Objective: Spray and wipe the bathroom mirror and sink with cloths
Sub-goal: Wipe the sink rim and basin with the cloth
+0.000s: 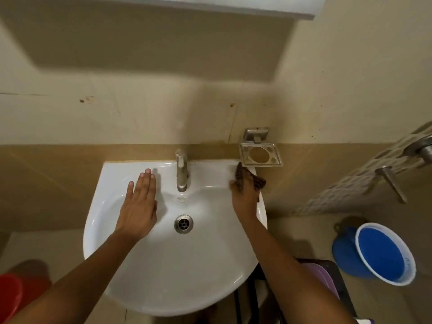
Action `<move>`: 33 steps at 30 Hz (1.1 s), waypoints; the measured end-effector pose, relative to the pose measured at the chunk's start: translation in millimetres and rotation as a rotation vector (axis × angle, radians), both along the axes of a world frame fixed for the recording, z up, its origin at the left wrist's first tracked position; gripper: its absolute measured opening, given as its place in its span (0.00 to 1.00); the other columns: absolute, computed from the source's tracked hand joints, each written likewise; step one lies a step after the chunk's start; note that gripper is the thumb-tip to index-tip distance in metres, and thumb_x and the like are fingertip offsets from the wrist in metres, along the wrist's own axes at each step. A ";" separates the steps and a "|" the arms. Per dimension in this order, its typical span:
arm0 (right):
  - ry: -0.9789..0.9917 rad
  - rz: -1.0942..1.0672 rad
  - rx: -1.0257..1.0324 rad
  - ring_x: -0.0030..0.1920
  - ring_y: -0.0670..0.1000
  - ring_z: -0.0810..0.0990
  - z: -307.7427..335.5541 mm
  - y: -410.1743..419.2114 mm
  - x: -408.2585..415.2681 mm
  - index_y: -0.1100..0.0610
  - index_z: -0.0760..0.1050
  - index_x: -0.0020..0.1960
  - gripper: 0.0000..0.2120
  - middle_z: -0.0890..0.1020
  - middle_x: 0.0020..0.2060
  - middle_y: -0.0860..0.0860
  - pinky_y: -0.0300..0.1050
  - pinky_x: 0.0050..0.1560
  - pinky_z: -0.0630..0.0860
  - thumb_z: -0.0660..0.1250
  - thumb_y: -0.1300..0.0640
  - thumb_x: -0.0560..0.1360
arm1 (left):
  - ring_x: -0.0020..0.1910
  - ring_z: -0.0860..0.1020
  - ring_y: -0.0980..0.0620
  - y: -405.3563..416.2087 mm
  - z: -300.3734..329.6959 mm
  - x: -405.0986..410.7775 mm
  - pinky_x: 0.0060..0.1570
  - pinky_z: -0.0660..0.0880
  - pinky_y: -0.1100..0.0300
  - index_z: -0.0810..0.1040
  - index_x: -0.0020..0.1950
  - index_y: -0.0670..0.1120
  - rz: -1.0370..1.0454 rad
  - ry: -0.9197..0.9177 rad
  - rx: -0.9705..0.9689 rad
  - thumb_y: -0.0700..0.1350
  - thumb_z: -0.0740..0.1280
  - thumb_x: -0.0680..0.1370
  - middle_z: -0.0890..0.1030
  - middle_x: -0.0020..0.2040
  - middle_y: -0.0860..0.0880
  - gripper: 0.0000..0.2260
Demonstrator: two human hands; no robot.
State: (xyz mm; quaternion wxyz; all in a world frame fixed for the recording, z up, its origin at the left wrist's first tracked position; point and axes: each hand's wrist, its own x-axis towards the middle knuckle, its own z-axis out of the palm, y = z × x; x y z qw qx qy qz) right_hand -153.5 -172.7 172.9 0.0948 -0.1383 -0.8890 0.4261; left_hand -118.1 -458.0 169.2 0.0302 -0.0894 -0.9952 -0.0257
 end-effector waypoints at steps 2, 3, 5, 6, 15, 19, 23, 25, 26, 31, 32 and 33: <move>-0.050 0.158 0.518 0.70 0.62 0.70 -31.8 2.1 -10.5 0.56 0.71 0.71 0.30 0.75 0.67 0.59 0.66 0.71 0.59 0.53 0.37 0.79 | 0.79 0.45 0.44 -0.5 -4.1 -1.6 0.75 0.38 0.51 0.44 0.79 0.40 0.011 -0.016 -0.002 0.46 0.50 0.78 0.45 0.80 0.42 0.30; -0.073 0.201 0.624 0.72 0.62 0.67 -35.4 4.3 -13.7 0.55 0.69 0.72 0.32 0.73 0.69 0.59 0.68 0.71 0.55 0.51 0.35 0.78 | 0.79 0.45 0.44 -1.1 -6.1 -2.5 0.75 0.37 0.51 0.44 0.79 0.40 0.020 -0.023 0.000 0.46 0.50 0.78 0.44 0.80 0.42 0.30; -0.067 0.246 0.719 0.75 0.63 0.62 -36.9 14.1 -19.0 0.51 0.64 0.76 0.32 0.68 0.73 0.58 0.71 0.72 0.51 0.49 0.35 0.78 | 0.79 0.45 0.44 -3.1 -9.0 -4.3 0.75 0.37 0.52 0.44 0.79 0.41 0.038 -0.035 0.006 0.47 0.50 0.79 0.44 0.80 0.43 0.30; -0.068 0.249 0.751 0.75 0.63 0.60 -39.3 19.8 -20.5 0.49 0.62 0.77 0.32 0.66 0.74 0.58 0.72 0.72 0.51 0.48 0.34 0.78 | 0.79 0.46 0.44 -4.4 -10.1 -5.1 0.75 0.36 0.53 0.44 0.79 0.41 0.043 -0.041 0.007 0.48 0.50 0.79 0.45 0.80 0.43 0.30; -0.064 0.377 0.758 0.77 0.63 0.56 -35.8 -5.8 -32.6 0.50 0.56 0.79 0.44 0.59 0.77 0.58 0.67 0.75 0.47 0.50 0.24 0.71 | 0.78 0.48 0.42 -5.0 -17.6 -21.5 0.74 0.47 0.46 0.49 0.79 0.41 0.117 -0.189 0.054 0.48 0.59 0.81 0.47 0.79 0.42 0.31; 0.008 0.594 0.686 0.79 0.59 0.50 -36.1 -33.2 -41.7 0.47 0.57 0.78 0.36 0.56 0.79 0.57 0.66 0.75 0.46 0.53 0.31 0.76 | 0.78 0.46 0.43 -12.9 -17.6 -32.3 0.74 0.47 0.43 0.48 0.79 0.41 0.208 -0.229 0.061 0.54 0.55 0.81 0.47 0.80 0.43 0.31; 0.074 0.714 0.633 0.79 0.56 0.54 -39.9 -52.4 -44.4 0.50 0.62 0.77 0.32 0.61 0.77 0.55 0.65 0.75 0.50 0.50 0.36 0.78 | 0.79 0.46 0.43 -18.9 -15.8 -38.6 0.73 0.48 0.39 0.48 0.79 0.41 0.257 -0.222 0.066 0.58 0.55 0.81 0.46 0.80 0.43 0.34; 0.076 0.734 0.635 0.79 0.55 0.52 -40.3 -49.0 -46.1 0.50 0.60 0.78 0.30 0.60 0.78 0.54 0.64 0.76 0.48 0.47 0.38 0.80 | 0.79 0.47 0.43 -20.4 -16.0 -38.8 0.73 0.49 0.38 0.48 0.78 0.40 0.276 -0.225 0.065 0.61 0.52 0.80 0.46 0.80 0.42 0.35; 0.080 0.746 0.650 0.79 0.54 0.51 -40.4 -44.2 -48.0 0.49 0.59 0.78 0.30 0.60 0.78 0.53 0.63 0.76 0.47 0.47 0.38 0.80 | 0.78 0.47 0.43 -21.9 -16.4 -38.6 0.73 0.49 0.38 0.49 0.78 0.40 0.275 -0.223 0.054 0.62 0.49 0.79 0.47 0.80 0.42 0.36; -0.013 0.623 0.700 0.79 0.57 0.52 -34.0 0.7 -51.9 0.47 0.54 0.79 0.30 0.56 0.79 0.53 0.64 0.74 0.53 0.52 0.38 0.79 | 0.78 0.48 0.42 -24.2 -19.4 -39.9 0.72 0.50 0.38 0.49 0.78 0.40 0.259 -0.226 0.041 0.65 0.46 0.76 0.48 0.79 0.41 0.39; -0.022 0.559 0.714 0.78 0.59 0.55 -32.5 11.6 -49.4 0.47 0.54 0.79 0.31 0.57 0.78 0.54 0.63 0.73 0.55 0.52 0.37 0.79 | 0.78 0.47 0.42 -24.3 -19.7 -39.7 0.72 0.49 0.38 0.49 0.78 0.40 0.261 -0.225 0.045 0.65 0.47 0.77 0.48 0.79 0.41 0.38; -0.016 0.499 0.735 0.76 0.61 0.59 -32.6 22.8 -46.7 0.47 0.55 0.79 0.32 0.61 0.77 0.56 0.63 0.73 0.57 0.53 0.37 0.79 | 0.78 0.47 0.42 -24.0 -19.9 -39.8 0.73 0.49 0.38 0.48 0.78 0.40 0.261 -0.222 0.045 0.64 0.47 0.77 0.47 0.79 0.41 0.38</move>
